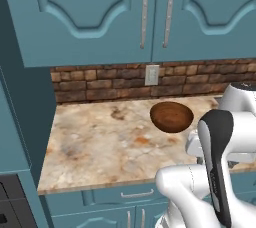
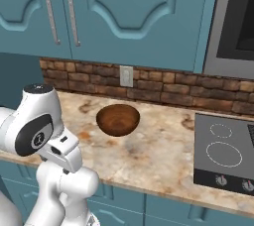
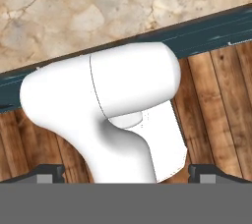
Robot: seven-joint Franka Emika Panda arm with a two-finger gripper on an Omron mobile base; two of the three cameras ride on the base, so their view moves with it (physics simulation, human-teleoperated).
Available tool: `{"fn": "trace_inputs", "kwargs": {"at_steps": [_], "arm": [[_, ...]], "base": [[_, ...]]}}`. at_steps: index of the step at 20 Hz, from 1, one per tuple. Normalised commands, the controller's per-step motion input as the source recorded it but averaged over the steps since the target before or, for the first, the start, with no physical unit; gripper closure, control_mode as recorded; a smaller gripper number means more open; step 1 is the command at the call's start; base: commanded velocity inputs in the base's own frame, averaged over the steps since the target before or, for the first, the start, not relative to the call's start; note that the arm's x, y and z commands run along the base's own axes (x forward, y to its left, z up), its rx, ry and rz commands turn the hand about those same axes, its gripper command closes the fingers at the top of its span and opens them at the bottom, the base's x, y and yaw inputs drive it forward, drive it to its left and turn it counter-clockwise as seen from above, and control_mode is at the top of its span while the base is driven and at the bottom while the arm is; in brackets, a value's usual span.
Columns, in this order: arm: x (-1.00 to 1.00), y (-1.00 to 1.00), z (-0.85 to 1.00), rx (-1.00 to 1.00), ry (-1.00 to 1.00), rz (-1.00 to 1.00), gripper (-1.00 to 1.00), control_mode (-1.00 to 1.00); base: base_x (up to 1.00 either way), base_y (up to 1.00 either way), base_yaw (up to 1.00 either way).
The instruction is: Pick the cup and bowl from the counter and place them on the counter next to the sink.
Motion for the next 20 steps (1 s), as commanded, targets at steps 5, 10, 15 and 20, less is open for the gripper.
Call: {"fn": "trace_inputs", "kwargs": {"at_steps": [5, 10, 15, 20], "arm": [[-0.28, 0.0, -0.22, 0.04, -0.02, 0.0, -1.0, -1.0], [-0.37, 0.0, -0.4, 0.09, -0.08, 0.0, -1.0, -1.0], [-0.02, -0.02, 0.0, 0.0, 0.0, 0.0, -1.0, -1.0], [0.0, -0.19, 0.23, 0.03, -0.13, -0.02, -1.0, -1.0]], "base": [[0.0, 0.0, 0.0], [0.0, 0.0, 0.0], [0.0, 0.0, 0.0], [0.0, 0.0, 0.0]]}}
